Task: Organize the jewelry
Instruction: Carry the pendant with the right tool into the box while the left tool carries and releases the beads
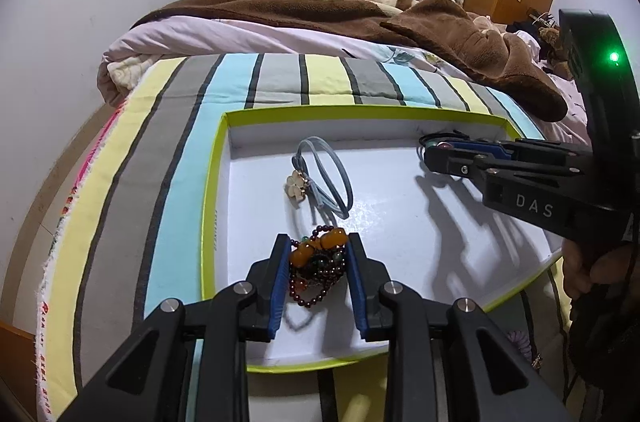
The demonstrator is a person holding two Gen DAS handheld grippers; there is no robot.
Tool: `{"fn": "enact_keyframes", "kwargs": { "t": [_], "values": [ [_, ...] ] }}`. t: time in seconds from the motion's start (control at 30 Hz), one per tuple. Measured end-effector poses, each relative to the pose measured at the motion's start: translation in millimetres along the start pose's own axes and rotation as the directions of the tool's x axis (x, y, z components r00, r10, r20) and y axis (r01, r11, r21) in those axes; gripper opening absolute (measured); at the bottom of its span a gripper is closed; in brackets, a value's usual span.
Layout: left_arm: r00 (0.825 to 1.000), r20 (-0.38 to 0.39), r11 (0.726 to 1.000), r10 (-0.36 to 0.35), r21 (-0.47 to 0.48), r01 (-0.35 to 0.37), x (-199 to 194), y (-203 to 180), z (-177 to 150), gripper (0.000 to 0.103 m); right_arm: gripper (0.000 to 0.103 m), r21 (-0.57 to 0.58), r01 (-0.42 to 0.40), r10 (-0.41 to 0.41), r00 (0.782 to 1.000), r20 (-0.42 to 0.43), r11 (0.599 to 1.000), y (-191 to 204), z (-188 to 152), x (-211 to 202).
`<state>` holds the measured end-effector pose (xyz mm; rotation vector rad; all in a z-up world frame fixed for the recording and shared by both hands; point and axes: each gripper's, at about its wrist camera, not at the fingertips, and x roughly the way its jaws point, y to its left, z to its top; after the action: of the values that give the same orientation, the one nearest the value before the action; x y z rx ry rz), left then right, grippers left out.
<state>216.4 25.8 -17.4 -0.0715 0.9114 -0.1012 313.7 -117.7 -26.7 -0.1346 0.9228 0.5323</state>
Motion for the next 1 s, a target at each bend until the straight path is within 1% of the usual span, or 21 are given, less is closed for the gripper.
{"fn": "enact_keyframes", "kwargs": {
  "t": [0.13,0.33,0.43,0.5,0.53,0.67,0.73,0.8,0.93,1.0],
  "values": [
    [1.000,-0.003,1.000,-0.003,-0.004,0.003,1.5,0.3,1.4,0.029,0.020,-0.009,0.003,-0.004,1.000,-0.011,1.000,1.2,-1.4,2.7],
    [1.000,-0.005,1.000,-0.007,-0.012,0.007,2.2,1.3,1.7,0.031,0.020,0.006,0.002,-0.002,1.000,-0.014,1.000,0.3,-1.2,3.9],
    [1.000,-0.003,1.000,-0.012,-0.021,0.012,2.1,2.6,2.5,0.035,0.027,0.012,-0.003,0.003,1.000,-0.014,1.000,0.0,-0.9,4.0],
    [1.000,-0.004,1.000,-0.016,-0.023,0.016,1.9,2.5,3.0,0.037,0.038,0.019,-0.011,0.011,1.000,-0.012,1.000,-0.5,-0.9,3.7],
    [1.000,-0.003,1.000,-0.016,-0.024,0.016,2.0,2.4,3.3,0.037,0.039,0.020,-0.013,0.013,1.000,-0.011,1.000,-0.9,-1.1,3.3],
    [1.000,0.009,1.000,-0.017,-0.025,0.017,-2.9,1.5,3.3,0.037,0.040,0.023,-0.013,0.013,1.000,0.000,1.000,-0.8,-1.5,-0.7],
    [1.000,0.016,1.000,-0.017,-0.022,0.017,-6.6,0.2,3.8,0.039,0.040,0.027,-0.012,0.011,1.000,0.006,1.000,-0.9,-1.7,-3.3],
    [1.000,0.025,1.000,-0.015,-0.020,0.016,-11.2,-1.1,3.7,0.042,0.040,0.036,-0.016,0.015,1.000,0.014,0.999,-1.2,-2.6,-7.7],
    [0.999,0.042,1.000,-0.019,-0.017,0.019,-24.7,-3.6,-0.1,0.044,0.040,0.047,-0.016,0.014,0.999,0.033,0.999,-0.1,-5.6,-19.8],
    [0.998,0.052,0.999,-0.034,-0.014,0.034,-33.8,-5.5,-2.5,0.046,0.040,0.053,-0.019,0.016,0.999,0.049,0.998,1.3,-8.4,-30.3]
  ]
}}
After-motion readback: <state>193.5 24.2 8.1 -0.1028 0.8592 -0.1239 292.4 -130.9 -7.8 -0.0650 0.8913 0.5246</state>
